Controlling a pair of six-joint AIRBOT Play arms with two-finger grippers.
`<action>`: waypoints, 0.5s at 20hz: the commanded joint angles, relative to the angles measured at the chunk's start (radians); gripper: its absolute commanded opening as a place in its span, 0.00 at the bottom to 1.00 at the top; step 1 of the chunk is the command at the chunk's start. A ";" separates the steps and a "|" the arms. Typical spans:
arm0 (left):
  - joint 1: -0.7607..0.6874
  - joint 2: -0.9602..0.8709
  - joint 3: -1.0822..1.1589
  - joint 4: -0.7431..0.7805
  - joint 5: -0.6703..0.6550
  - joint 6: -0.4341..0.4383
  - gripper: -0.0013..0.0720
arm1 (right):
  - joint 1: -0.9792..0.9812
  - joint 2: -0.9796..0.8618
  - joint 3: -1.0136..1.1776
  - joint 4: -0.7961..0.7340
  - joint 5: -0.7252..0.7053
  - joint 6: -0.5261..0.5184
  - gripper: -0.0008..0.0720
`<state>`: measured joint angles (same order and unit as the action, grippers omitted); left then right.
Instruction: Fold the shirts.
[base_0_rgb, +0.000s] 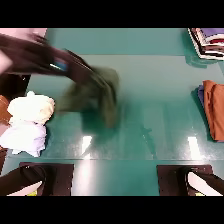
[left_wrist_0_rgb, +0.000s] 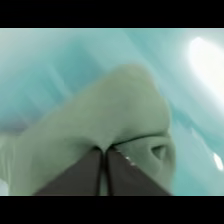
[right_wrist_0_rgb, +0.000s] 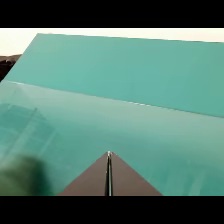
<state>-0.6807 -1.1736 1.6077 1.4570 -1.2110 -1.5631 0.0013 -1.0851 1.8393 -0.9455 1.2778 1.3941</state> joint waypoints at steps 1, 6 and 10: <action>-0.158 -0.163 -0.006 0.002 0.050 0.028 0.72 | -0.001 0.000 0.006 0.000 0.019 0.000 0.04; 0.038 -0.183 -0.009 0.099 0.115 0.012 0.77 | -0.001 0.000 0.005 0.000 0.034 0.000 0.04; 0.320 -0.273 -0.018 -0.001 0.105 -0.030 0.77 | -0.001 -0.005 0.005 0.000 0.040 0.000 0.04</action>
<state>-0.5179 -1.3876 1.5951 1.5181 -1.1065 -1.5723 0.0002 -1.0859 1.8431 -0.9455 1.3106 1.3941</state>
